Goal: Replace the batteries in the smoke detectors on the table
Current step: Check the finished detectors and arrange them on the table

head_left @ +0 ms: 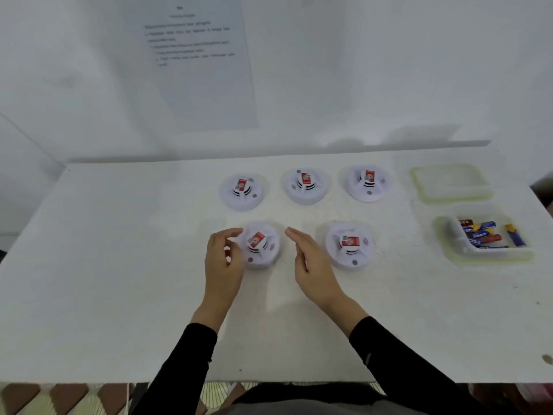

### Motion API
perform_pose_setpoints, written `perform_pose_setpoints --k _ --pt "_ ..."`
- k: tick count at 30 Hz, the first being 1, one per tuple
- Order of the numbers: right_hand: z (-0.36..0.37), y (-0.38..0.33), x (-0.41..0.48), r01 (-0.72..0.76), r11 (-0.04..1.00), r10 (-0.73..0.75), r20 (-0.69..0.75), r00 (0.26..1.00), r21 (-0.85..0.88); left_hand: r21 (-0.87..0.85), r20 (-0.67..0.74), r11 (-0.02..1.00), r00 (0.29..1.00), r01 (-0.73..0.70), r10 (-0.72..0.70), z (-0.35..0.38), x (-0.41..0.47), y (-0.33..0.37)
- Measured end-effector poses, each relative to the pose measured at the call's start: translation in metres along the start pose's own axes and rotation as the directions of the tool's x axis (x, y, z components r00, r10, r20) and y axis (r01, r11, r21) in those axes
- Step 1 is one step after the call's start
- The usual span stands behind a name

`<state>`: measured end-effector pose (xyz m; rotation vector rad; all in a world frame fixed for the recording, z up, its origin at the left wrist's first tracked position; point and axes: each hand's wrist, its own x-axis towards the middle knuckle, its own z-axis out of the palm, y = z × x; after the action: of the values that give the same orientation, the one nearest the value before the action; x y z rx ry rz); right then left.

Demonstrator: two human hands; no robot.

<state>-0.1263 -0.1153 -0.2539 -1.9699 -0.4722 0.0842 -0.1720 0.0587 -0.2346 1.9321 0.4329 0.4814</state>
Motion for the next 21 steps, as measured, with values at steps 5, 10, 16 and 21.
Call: perform_pose_setpoints --k 5,10,16,21 --pt "0.025 0.000 0.006 -0.136 0.989 0.138 0.049 0.989 -0.055 0.115 0.142 0.959 0.952 0.257 -0.272 -0.011 0.005 -0.024" --pt "0.031 -0.002 0.010 -0.119 0.975 0.140 0.103 0.985 -0.188 0.111 0.297 0.955 0.908 0.276 -0.297 -0.011 0.015 -0.019" --pt "0.028 0.004 0.023 -0.073 0.967 0.100 0.100 0.990 -0.244 0.126 0.408 0.983 0.896 0.136 -0.177 -0.012 0.030 -0.022" --pt "0.021 0.014 0.027 -0.056 0.998 0.059 0.088 0.994 -0.034 -0.066 0.549 0.986 0.831 0.154 -0.093 -0.012 0.040 -0.021"
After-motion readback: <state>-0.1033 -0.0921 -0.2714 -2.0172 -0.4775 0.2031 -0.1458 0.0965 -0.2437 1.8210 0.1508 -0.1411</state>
